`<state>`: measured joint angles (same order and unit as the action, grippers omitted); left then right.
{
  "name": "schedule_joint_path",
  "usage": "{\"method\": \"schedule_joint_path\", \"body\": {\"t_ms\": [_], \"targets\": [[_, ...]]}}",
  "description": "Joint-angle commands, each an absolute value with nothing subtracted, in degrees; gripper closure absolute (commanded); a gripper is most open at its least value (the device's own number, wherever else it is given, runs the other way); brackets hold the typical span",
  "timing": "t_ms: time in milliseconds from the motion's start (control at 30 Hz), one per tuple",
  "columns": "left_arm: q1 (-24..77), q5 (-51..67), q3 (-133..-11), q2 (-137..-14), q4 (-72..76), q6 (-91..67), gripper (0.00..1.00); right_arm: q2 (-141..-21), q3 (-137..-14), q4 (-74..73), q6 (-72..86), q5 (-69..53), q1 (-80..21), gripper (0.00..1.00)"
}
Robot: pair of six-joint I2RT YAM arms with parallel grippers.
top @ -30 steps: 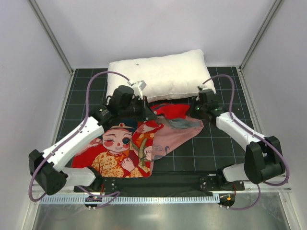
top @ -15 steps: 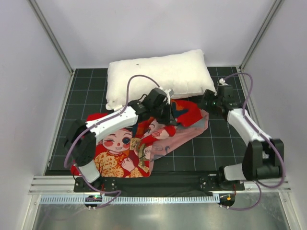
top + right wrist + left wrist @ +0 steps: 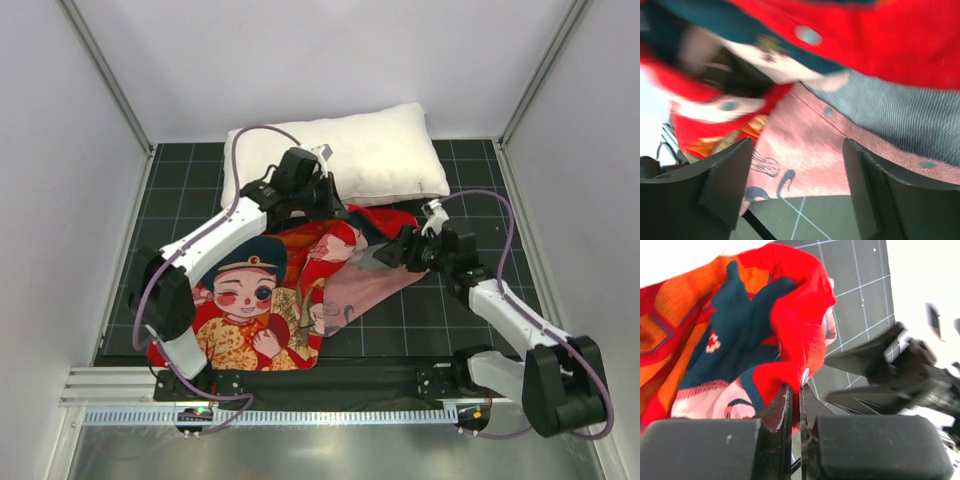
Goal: Put the pillow into the pillowcase
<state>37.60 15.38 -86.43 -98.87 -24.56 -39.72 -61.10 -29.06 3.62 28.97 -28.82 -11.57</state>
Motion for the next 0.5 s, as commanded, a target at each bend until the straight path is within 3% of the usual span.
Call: {"method": "schedule_joint_path", "body": {"t_ms": [0, 133, 300, 367, 467], "targets": [[37.0, 14.2, -85.5, -94.1, -25.1, -38.0, 0.99, -68.6, -32.3, 6.8, 28.3, -26.3, -13.0, 0.18], [35.9, 13.1, -85.2, -92.8, -26.3, -36.9, 1.00, -80.6, -39.4, 0.9, 25.9, -23.9, -14.4, 0.16], [33.8, 11.8, -84.6, -90.9, -28.1, -35.0, 0.99, -86.9, -42.5, -2.1, 25.6, -21.4, -17.9, 0.18], [33.2, 11.9, -84.7, -90.8, -28.8, -34.5, 0.99, -88.1, -42.9, -5.1, 25.2, -20.6, -19.4, 0.20], [33.2, 12.8, -85.5, -91.3, -30.7, -34.2, 1.00, -86.4, -40.0, -4.6, 25.7, -21.5, -20.7, 0.32]]}}
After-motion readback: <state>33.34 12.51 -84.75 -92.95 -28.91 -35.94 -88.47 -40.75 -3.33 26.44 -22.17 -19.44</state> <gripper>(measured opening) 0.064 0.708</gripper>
